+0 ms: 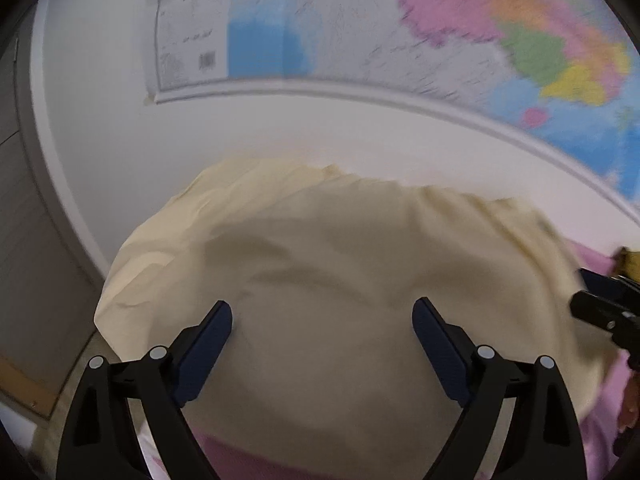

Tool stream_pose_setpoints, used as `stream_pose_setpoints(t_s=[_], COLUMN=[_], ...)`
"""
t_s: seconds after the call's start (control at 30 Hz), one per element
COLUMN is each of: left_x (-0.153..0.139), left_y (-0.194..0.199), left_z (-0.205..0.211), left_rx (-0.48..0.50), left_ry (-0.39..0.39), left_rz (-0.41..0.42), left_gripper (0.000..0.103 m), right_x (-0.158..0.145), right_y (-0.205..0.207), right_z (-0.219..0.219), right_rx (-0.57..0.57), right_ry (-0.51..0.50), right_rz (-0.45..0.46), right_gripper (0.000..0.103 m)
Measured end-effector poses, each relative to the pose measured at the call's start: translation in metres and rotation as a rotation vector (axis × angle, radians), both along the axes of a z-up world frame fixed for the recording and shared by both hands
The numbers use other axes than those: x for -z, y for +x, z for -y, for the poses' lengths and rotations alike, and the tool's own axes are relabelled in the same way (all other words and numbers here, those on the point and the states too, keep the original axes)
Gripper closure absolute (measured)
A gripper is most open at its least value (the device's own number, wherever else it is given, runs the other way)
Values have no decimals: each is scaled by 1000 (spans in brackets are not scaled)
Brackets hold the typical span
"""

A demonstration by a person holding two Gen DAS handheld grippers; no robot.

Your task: Fold large clothes

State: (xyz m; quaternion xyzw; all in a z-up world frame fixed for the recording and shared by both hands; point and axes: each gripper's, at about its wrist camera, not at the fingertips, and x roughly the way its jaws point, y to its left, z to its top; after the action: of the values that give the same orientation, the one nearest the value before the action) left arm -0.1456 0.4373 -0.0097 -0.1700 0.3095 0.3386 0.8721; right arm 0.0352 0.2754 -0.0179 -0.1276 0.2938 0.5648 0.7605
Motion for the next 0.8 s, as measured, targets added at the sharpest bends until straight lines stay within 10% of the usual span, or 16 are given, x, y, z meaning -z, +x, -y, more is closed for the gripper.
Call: stream_pose_setpoints(t_s=[0.23, 0.8], left_x=[13, 21], left_y=[0, -13], left_z=[55, 79], left_rx=[156, 45], left_ry=[38, 40], left_rz=[-4, -3], left_gripper=[15, 9], right_x=[31, 32], right_y=[-35, -38], right_z=[17, 35], right_rx=[-59, -17], right_ry=[-63, -5], right_rz=[79, -3], right_gripper=[38, 26])
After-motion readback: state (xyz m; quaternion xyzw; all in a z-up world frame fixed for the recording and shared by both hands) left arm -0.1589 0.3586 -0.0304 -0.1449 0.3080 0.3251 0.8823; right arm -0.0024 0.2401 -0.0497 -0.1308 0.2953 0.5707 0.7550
